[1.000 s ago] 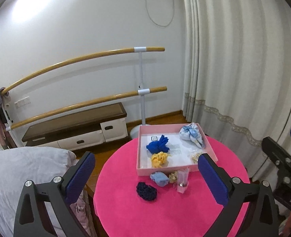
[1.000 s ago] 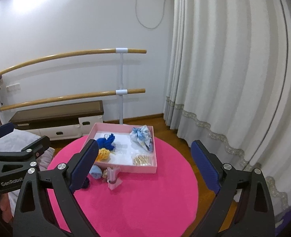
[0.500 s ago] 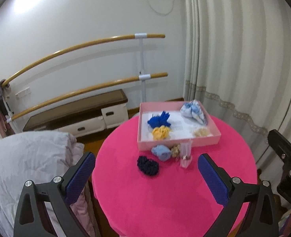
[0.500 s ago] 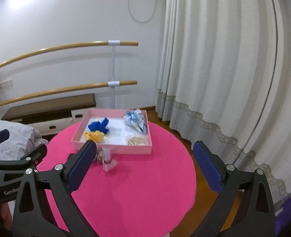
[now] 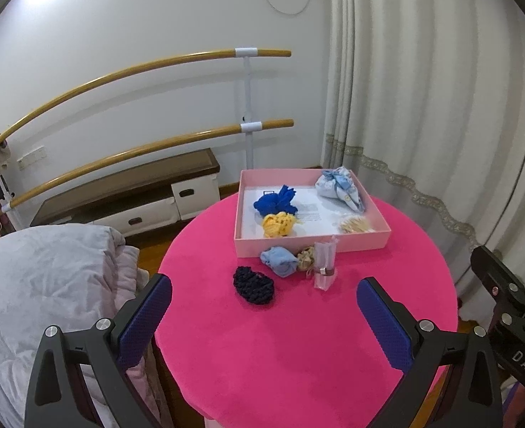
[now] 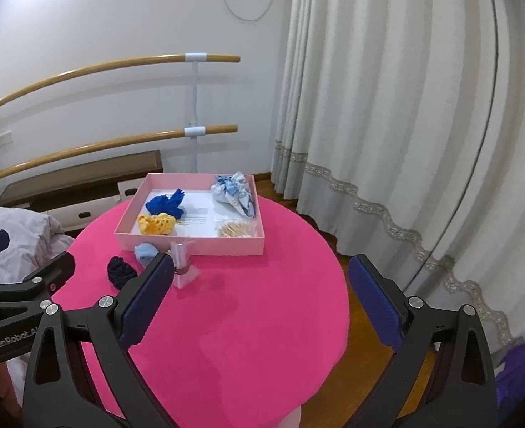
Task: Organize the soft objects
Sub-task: 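Withdraw both open tools from the box back over the table, then lower both tools toward the navy crocheted net and the clear plastic cup, then grasp the navy crocheted net with the left tool while the right tool grasps the plastic cup, then lift the navy net and plastic cup and carry both toward the pink box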
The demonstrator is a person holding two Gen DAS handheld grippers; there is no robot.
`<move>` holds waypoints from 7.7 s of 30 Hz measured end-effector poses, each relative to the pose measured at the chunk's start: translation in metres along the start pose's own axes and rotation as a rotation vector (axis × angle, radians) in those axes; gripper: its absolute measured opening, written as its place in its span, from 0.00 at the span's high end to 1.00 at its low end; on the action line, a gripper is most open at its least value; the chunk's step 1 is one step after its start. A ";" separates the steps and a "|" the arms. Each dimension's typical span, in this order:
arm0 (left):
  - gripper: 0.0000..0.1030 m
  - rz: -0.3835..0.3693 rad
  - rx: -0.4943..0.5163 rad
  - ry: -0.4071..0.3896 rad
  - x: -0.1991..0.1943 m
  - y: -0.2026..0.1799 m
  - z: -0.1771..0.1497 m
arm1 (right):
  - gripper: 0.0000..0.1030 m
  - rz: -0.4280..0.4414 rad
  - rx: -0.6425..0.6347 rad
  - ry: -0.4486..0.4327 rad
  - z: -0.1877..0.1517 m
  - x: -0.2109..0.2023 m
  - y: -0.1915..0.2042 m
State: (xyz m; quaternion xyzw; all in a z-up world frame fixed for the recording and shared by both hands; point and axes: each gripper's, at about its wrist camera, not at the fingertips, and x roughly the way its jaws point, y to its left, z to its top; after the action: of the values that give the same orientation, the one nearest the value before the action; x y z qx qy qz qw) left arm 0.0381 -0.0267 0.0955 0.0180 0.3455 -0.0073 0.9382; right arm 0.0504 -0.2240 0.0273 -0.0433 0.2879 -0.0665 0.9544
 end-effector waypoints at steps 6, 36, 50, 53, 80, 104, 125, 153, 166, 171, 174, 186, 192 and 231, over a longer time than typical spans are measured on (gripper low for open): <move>0.00 -0.008 0.013 0.005 0.004 -0.005 -0.001 | 0.05 -0.008 0.003 0.005 0.001 0.002 -0.002; 0.00 0.007 -0.011 0.153 0.073 0.012 0.009 | 0.05 -0.009 -0.032 0.160 -0.004 0.057 0.014; 0.00 0.047 -0.027 0.349 0.181 0.037 0.007 | 0.05 0.046 -0.082 0.355 -0.019 0.147 0.056; 0.00 0.032 -0.037 0.378 0.205 0.043 0.008 | 0.05 0.060 -0.096 0.393 -0.022 0.168 0.067; 0.00 -0.071 -0.100 0.439 0.279 0.063 -0.002 | 0.53 0.204 -0.140 0.477 -0.047 0.249 0.098; 0.83 -0.062 -0.160 0.466 0.303 0.052 -0.008 | 0.53 0.186 -0.059 0.503 -0.052 0.235 0.051; 0.82 -0.050 -0.072 0.466 0.280 0.020 -0.010 | 0.53 0.194 -0.038 0.472 -0.051 0.217 0.041; 0.82 -0.089 0.020 0.323 0.187 -0.019 0.003 | 0.53 0.198 0.010 0.344 -0.035 0.149 0.027; 0.82 -0.091 0.039 0.179 0.117 -0.020 0.014 | 0.53 0.188 0.017 0.185 -0.009 0.095 0.021; 0.81 -0.090 0.042 0.133 0.084 -0.017 0.012 | 0.53 0.179 0.010 0.119 -0.001 0.073 0.021; 0.81 -0.093 0.044 0.105 0.064 -0.015 0.011 | 0.53 0.176 0.007 0.086 0.003 0.061 0.022; 0.79 -0.099 0.058 0.003 0.008 -0.015 0.007 | 0.53 0.157 0.007 -0.024 0.011 0.027 0.019; 0.79 -0.097 0.067 -0.025 -0.007 -0.018 0.002 | 0.53 0.152 0.007 -0.042 0.012 0.022 0.018; 0.81 -0.083 0.058 0.057 0.062 -0.016 0.037 | 0.53 0.158 0.002 -0.002 0.023 0.052 0.018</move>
State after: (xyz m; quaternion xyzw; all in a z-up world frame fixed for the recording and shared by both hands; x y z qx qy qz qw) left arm 0.1089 -0.0442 0.0830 0.0311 0.3723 -0.0555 0.9259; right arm 0.1085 -0.2130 0.0159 -0.0193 0.2895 0.0089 0.9569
